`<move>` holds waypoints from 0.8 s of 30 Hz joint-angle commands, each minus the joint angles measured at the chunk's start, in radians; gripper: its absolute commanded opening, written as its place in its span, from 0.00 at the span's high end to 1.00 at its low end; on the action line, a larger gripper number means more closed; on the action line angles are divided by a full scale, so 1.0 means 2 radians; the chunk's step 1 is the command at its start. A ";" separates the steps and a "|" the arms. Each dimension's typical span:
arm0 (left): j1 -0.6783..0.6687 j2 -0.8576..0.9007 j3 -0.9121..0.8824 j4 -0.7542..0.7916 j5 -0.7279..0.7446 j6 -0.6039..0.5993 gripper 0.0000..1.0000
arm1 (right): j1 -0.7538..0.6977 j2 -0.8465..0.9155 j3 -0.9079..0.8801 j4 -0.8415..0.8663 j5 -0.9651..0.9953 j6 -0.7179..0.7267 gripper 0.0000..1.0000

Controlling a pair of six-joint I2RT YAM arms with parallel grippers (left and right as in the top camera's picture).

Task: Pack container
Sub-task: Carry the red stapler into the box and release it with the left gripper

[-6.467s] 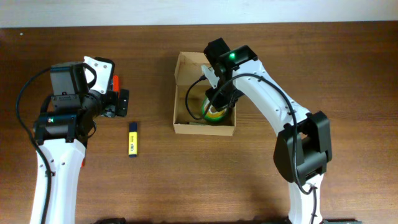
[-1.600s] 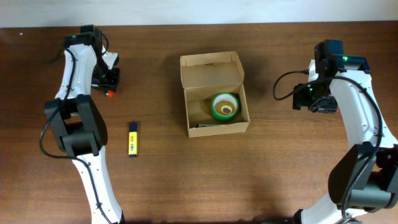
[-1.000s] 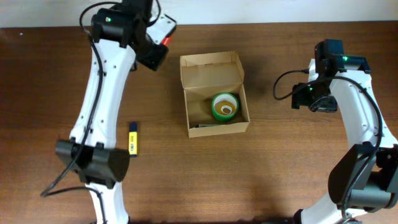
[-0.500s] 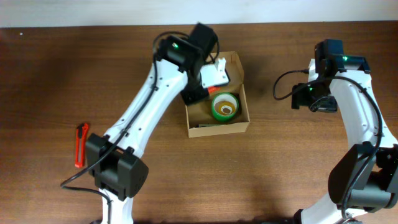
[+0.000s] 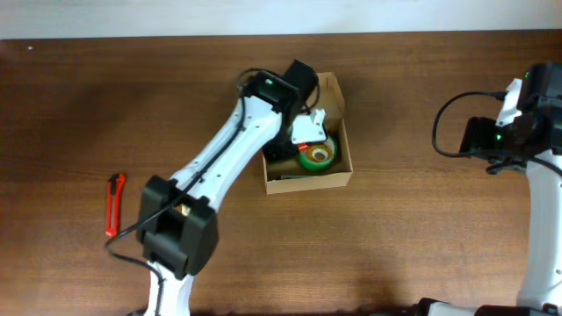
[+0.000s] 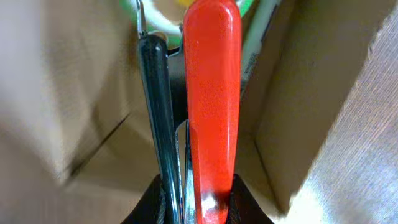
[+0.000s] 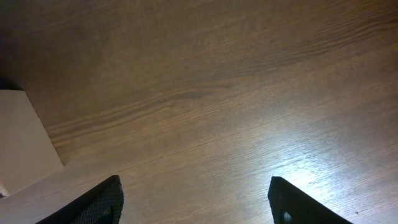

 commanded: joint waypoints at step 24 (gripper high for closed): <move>-0.047 0.084 0.000 0.038 -0.027 -0.015 0.48 | -0.003 0.000 -0.002 0.000 -0.020 -0.005 0.25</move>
